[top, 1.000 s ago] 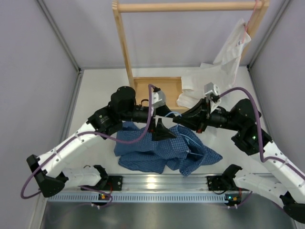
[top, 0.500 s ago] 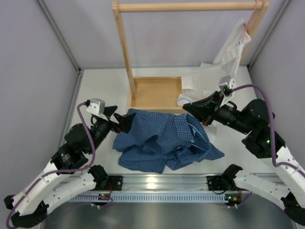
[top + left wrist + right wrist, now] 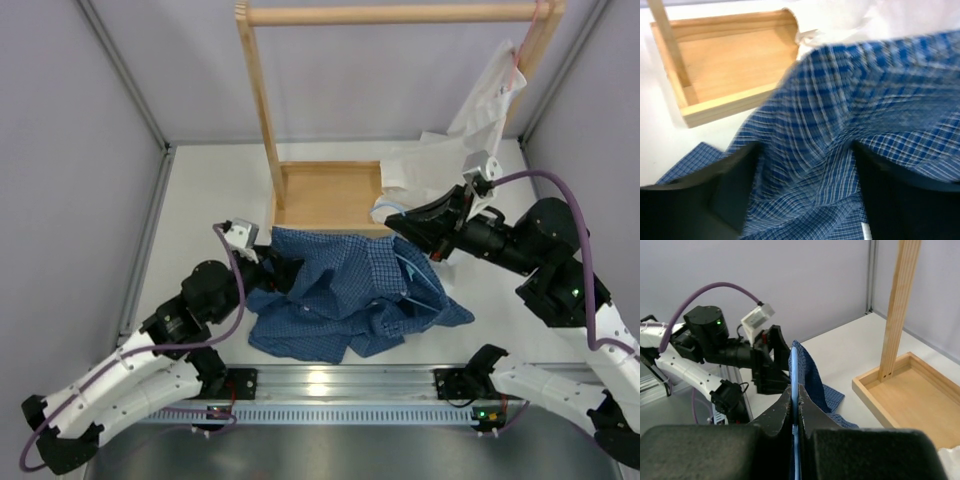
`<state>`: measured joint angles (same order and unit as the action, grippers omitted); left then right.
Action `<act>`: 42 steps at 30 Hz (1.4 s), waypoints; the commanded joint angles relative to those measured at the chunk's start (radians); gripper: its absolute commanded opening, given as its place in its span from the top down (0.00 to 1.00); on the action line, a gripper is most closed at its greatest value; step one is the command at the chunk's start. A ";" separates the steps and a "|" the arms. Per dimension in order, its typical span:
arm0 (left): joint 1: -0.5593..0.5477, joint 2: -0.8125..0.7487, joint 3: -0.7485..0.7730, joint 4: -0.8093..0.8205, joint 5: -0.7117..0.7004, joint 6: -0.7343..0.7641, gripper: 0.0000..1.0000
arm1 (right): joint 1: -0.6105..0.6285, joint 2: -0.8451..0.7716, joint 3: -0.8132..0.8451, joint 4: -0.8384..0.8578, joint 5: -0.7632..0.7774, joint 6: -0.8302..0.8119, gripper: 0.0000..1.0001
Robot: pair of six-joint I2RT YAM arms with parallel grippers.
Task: Place the shirt on the hanger
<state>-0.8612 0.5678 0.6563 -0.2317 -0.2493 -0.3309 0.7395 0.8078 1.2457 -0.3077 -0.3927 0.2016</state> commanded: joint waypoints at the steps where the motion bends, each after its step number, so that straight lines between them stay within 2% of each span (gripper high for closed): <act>1: 0.001 0.123 0.058 0.072 -0.103 0.018 0.29 | 0.008 -0.012 0.057 0.021 -0.067 0.002 1.00; 2: 0.001 0.141 0.069 0.063 -0.126 0.004 0.74 | 0.006 -0.015 0.054 0.021 -0.051 0.001 1.00; 3: 0.001 0.156 0.089 0.057 -0.192 -0.006 0.91 | 0.008 -0.016 0.051 0.019 -0.040 -0.005 1.00; 4: 0.001 0.171 0.095 0.051 -0.221 -0.011 1.00 | 0.008 -0.022 0.046 0.018 -0.022 -0.010 1.00; 10: 0.014 0.147 0.123 -0.066 -0.568 -0.148 1.00 | 0.008 -0.050 -0.015 -0.013 0.129 -0.060 1.00; 13: 0.077 0.130 0.144 -0.141 -0.625 -0.215 1.00 | 0.008 -0.094 -0.066 -0.011 0.182 -0.074 1.00; 19: 0.318 0.237 0.203 -0.215 -0.444 -0.284 1.00 | 0.008 -0.176 -0.115 -0.005 0.176 -0.056 1.00; 21: 0.410 0.262 0.197 -0.199 -0.296 -0.310 1.00 | 0.008 -0.188 -0.134 0.002 0.190 -0.053 1.00; 27: 0.429 0.195 0.137 -0.020 -0.026 -0.277 1.00 | 0.008 -0.105 -0.086 0.021 0.158 -0.051 1.00; 29: 0.430 0.155 0.144 -0.047 -0.071 -0.272 1.00 | 0.009 -0.056 -0.040 0.021 0.152 -0.054 1.00; 30: 0.429 0.149 0.158 -0.076 -0.100 -0.269 0.92 | 0.009 -0.045 -0.028 0.022 0.150 -0.056 1.00; 31: 0.429 0.146 0.198 -0.107 -0.160 -0.266 0.70 | 0.008 -0.023 -0.014 0.027 0.147 -0.056 1.00; 33: 0.429 0.142 0.244 -0.158 -0.169 -0.197 0.10 | 0.008 0.004 0.036 0.027 0.114 -0.056 1.00; 34: 0.429 0.142 0.271 -0.161 -0.132 -0.162 0.02 | 0.008 0.036 0.059 0.015 0.101 -0.057 1.00; 36: 0.429 0.130 0.351 -0.149 -0.035 -0.067 0.02 | 0.008 0.071 0.135 -0.013 0.083 -0.064 1.00; 40: 0.429 0.170 0.479 -0.080 0.455 0.107 0.02 | 0.008 0.140 0.241 -0.096 0.061 -0.097 1.00; 41: 0.429 0.194 0.503 -0.078 0.698 0.187 0.02 | 0.008 0.134 0.236 -0.099 0.046 -0.096 1.00; 42: 0.429 0.245 0.541 -0.080 0.799 0.220 0.02 | 0.008 0.128 0.230 -0.097 0.035 -0.096 1.00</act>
<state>-0.4335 0.7418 1.1061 -0.3794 0.0322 -0.3191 0.7395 0.9546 1.4258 -0.3946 -0.3065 0.1257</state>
